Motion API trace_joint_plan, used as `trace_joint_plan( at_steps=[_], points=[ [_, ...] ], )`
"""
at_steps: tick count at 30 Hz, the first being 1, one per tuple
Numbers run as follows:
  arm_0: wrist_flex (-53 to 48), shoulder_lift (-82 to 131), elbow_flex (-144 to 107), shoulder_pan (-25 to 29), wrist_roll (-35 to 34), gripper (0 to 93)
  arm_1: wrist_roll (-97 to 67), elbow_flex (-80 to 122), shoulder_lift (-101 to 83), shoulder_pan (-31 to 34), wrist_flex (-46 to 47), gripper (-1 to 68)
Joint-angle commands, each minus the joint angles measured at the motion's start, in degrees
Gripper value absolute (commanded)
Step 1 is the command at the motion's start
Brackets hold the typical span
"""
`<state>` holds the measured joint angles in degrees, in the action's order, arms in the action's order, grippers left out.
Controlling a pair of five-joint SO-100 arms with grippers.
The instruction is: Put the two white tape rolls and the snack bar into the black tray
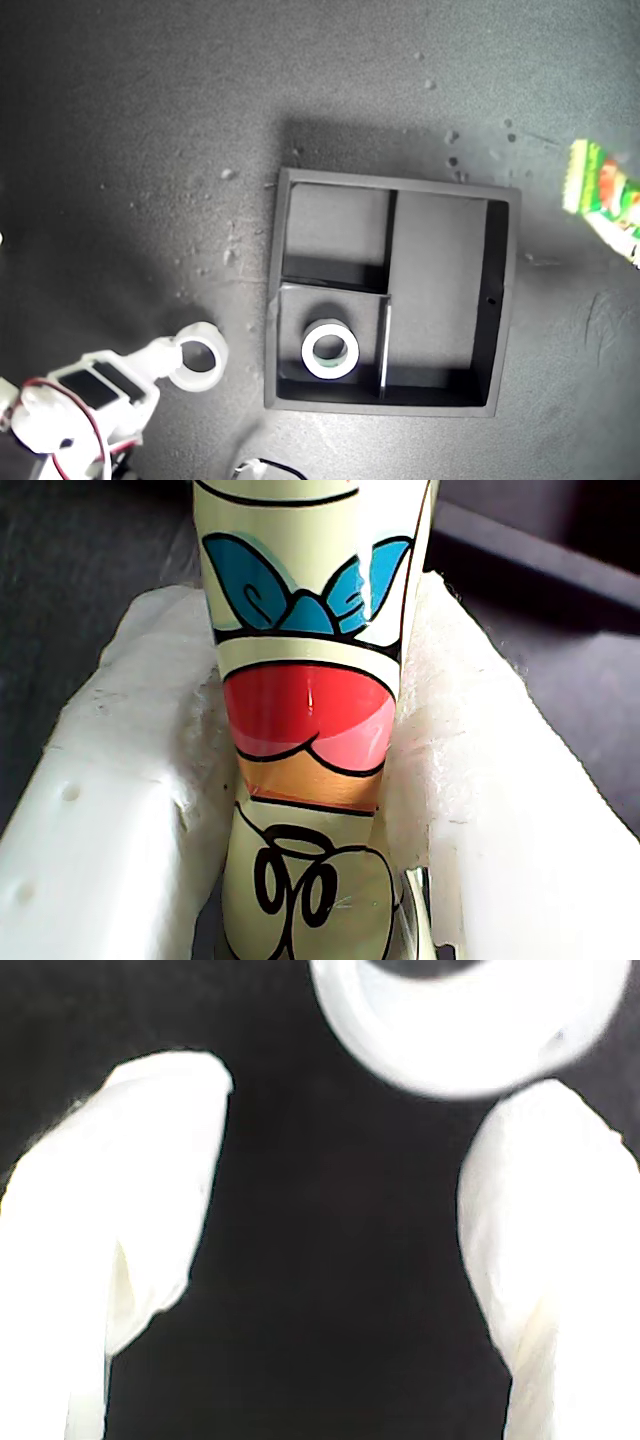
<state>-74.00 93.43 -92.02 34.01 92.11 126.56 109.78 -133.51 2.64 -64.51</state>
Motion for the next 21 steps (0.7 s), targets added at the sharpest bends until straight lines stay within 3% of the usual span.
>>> trace_joint_plan(
  at_steps=[1,7,14,21],
  points=[
    [1.23,-2.90,4.75,0.88,-0.26,18.1,-55.28,-11.25,7.56,1.49,-0.35,-0.6],
    [4.66,-7.03,4.66,1.85,0.88,18.1,-30.50,-6.77,8.44,1.67,-0.97,-0.5],
    [7.47,-12.48,4.92,1.32,-0.18,18.2,-9.84,1.93,8.44,2.72,7.91,-0.4],
    [8.35,-16.00,5.45,0.09,-2.55,18.4,6.33,3.43,8.44,5.45,1.67,-0.4]
  ],
)
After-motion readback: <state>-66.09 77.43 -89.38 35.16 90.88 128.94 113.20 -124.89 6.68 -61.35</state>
